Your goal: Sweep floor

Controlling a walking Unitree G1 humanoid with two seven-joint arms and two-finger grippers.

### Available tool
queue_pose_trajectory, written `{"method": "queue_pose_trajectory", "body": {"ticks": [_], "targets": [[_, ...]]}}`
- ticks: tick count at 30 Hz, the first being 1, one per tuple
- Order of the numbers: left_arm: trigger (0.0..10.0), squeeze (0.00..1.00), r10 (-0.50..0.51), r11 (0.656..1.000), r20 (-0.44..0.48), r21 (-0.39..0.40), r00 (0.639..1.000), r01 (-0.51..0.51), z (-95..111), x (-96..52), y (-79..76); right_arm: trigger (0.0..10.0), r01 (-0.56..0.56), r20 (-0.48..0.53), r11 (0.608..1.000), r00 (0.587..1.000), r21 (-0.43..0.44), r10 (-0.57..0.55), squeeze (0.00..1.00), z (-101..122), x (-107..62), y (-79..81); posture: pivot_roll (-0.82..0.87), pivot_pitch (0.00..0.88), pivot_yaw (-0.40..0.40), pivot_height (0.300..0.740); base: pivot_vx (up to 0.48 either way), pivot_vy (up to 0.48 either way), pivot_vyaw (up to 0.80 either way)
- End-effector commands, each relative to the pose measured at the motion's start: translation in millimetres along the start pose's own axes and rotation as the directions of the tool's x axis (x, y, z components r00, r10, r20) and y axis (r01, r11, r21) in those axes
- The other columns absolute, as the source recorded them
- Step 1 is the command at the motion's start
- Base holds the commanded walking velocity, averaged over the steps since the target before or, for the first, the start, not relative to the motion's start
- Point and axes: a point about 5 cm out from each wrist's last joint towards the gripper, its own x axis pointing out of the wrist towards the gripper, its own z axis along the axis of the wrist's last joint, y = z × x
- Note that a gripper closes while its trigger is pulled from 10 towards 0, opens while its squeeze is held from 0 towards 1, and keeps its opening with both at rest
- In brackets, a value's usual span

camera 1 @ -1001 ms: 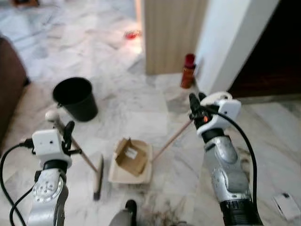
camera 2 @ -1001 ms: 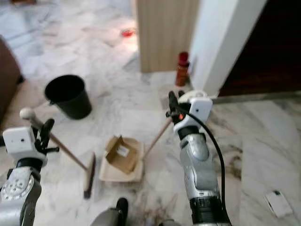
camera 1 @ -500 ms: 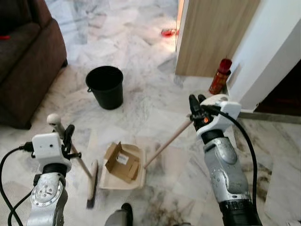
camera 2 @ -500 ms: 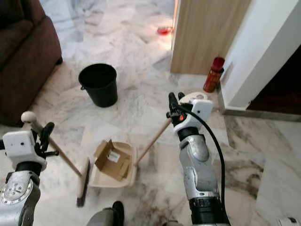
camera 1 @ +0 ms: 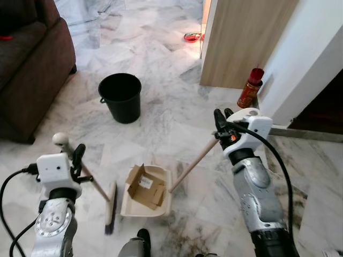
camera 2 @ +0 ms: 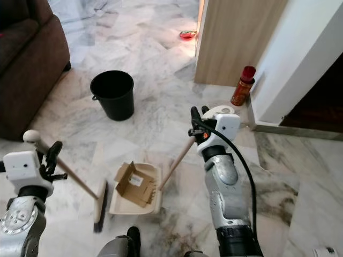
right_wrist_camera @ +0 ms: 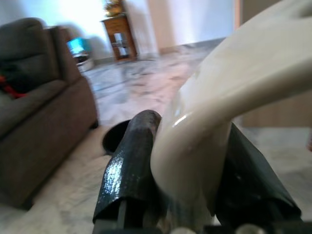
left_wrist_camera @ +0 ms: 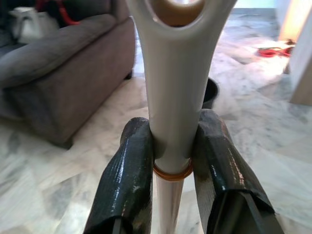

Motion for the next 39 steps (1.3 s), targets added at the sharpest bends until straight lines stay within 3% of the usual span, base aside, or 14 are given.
{"method": "queue_pose_trajectory", "body": {"ticks": [1,15,20,39], "targets": [[10.0,0.0,0.003,1.0,0.038,0.028,0.999,-0.004,8.7,-1.1,2.7,10.0,-0.015,0.062,0.999,0.998,0.033,0.013,0.0,12.6,0.7,3.4,0.01,0.196,-0.009,0.74,0.247,0.0,0.0],[10.0,0.0,-0.001,0.999,0.049,0.041,0.999,-0.001,9.6,2.5,0.0,10.0,-0.036,0.062,0.999,0.997,0.002,0.036,0.0,14.9,3.3,5.6,0.0,0.222,-0.013,0.74,0.266,0.0,0.0],[10.0,0.0,0.005,0.999,0.052,0.048,0.999,-0.008,10.2,2.1,0.8,10.0,-0.051,0.066,0.999,0.996,-0.008,0.051,0.0,15.2,3.9,8.0,0.01,0.225,-0.013,0.74,0.287,0.0,0.71],[10.0,0.0,0.015,0.998,0.064,0.058,0.998,-0.018,10.8,4.7,1.2,10.0,-0.07,0.069,0.997,0.995,0.02,0.068,0.0,16.3,6.2,10.1,0.0,0.218,-0.014,0.74,0.296,0.0,0.0]]}}
